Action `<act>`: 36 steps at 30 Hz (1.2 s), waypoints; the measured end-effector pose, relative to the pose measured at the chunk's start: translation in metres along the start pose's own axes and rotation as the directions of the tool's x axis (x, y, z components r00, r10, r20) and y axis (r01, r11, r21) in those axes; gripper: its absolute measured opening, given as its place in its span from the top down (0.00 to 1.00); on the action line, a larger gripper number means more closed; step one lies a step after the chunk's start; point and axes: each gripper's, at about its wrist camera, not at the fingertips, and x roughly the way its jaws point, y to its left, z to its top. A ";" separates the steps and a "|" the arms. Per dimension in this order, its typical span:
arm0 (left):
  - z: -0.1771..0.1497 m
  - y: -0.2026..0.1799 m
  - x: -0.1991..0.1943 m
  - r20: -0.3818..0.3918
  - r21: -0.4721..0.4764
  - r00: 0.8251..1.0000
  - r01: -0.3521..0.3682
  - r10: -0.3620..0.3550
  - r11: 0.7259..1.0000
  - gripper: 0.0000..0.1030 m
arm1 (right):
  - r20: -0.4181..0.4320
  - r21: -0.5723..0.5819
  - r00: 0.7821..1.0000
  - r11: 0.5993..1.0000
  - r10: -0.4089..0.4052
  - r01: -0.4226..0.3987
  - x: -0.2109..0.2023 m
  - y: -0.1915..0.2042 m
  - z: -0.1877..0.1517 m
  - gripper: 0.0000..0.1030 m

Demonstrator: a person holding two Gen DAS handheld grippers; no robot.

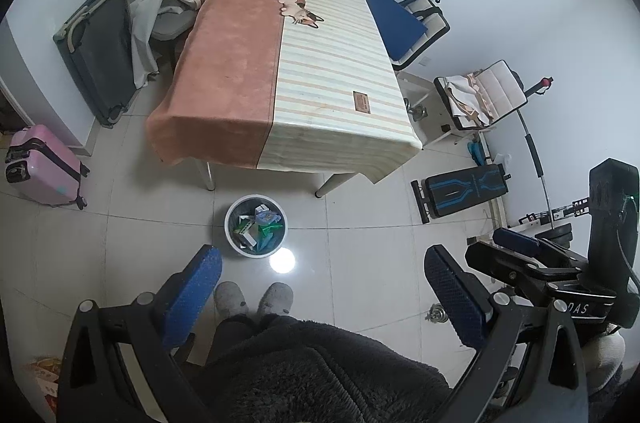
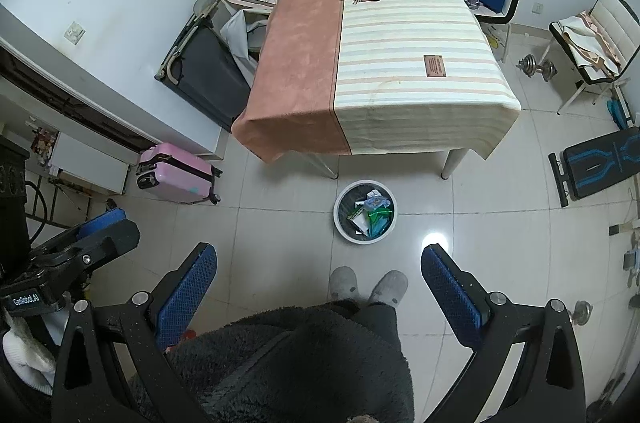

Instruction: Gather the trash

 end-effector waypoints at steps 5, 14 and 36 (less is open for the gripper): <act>-0.002 -0.002 -0.001 -0.003 -0.003 1.000 0.000 0.000 1.000 0.00 | -0.001 0.004 1.000 1.000 0.001 -0.001 0.000 0.001 -0.001 0.00; -0.005 -0.002 -0.003 -0.003 -0.007 1.000 -0.006 0.006 1.000 0.00 | 0.000 0.003 1.000 1.000 -0.002 0.002 0.000 0.001 -0.003 0.00; -0.007 0.002 -0.008 0.002 -0.010 1.000 -0.011 0.011 1.000 0.00 | 0.001 0.009 1.000 1.000 -0.001 0.001 -0.004 0.006 -0.006 0.00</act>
